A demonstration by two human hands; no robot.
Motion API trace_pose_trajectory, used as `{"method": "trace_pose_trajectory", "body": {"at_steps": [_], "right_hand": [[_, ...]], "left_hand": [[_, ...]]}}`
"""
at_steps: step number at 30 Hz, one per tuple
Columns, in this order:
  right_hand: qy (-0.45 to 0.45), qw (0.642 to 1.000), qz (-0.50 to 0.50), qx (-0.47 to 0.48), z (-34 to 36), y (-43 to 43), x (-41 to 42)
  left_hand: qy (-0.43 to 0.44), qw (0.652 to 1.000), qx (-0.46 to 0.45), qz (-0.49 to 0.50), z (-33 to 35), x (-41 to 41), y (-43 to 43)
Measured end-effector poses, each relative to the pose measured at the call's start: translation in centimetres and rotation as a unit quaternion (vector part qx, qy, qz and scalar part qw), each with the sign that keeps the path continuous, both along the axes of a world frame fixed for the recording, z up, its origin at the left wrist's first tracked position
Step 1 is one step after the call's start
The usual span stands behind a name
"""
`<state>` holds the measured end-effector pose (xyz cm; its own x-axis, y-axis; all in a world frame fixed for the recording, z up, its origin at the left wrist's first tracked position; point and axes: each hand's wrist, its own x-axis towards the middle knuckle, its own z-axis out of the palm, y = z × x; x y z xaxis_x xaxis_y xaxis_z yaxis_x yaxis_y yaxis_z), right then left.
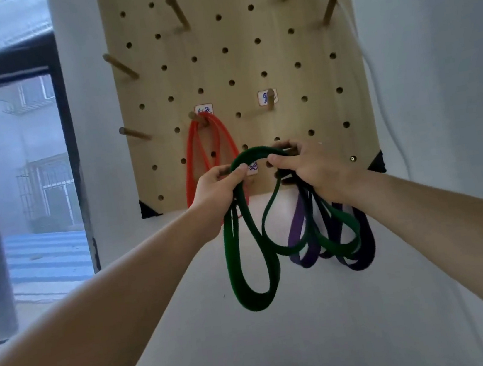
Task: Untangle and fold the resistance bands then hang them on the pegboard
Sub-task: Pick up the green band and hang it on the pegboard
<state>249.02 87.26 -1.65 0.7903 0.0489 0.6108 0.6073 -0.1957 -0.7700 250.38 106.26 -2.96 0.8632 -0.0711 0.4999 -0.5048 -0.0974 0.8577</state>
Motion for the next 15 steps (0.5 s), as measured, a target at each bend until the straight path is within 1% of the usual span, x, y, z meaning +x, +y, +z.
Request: {"method": "trace_pose_trajectory", "body": {"at_steps": [4,8,10,12,14,15], "right_hand": [[-0.017,0.999,-0.043,-0.021,1.4,0.4,2.0],[-0.018,0.998,-0.059,-0.021,1.3,1.3,4.1],[-0.018,0.998,-0.066,0.0,0.9,1.7,5.3],[-0.02,0.996,-0.078,0.043,0.6,2.0,6.4],[-0.017,0.991,-0.094,0.089,-0.1,2.1,7.3],[-0.012,0.99,-0.102,0.098,-0.6,2.1,7.7]], "left_hand": [[-0.018,0.999,-0.026,0.027,1.2,1.9,-0.3],[-0.031,0.998,-0.015,0.053,2.1,4.5,-0.1],[-0.032,0.998,-0.015,0.061,2.4,5.7,-0.4],[-0.027,0.998,-0.012,0.064,2.8,6.9,-1.0],[-0.013,0.999,-0.026,0.044,2.8,7.5,-1.8],[-0.008,0.999,-0.022,0.041,2.4,8.0,-2.2]]}}
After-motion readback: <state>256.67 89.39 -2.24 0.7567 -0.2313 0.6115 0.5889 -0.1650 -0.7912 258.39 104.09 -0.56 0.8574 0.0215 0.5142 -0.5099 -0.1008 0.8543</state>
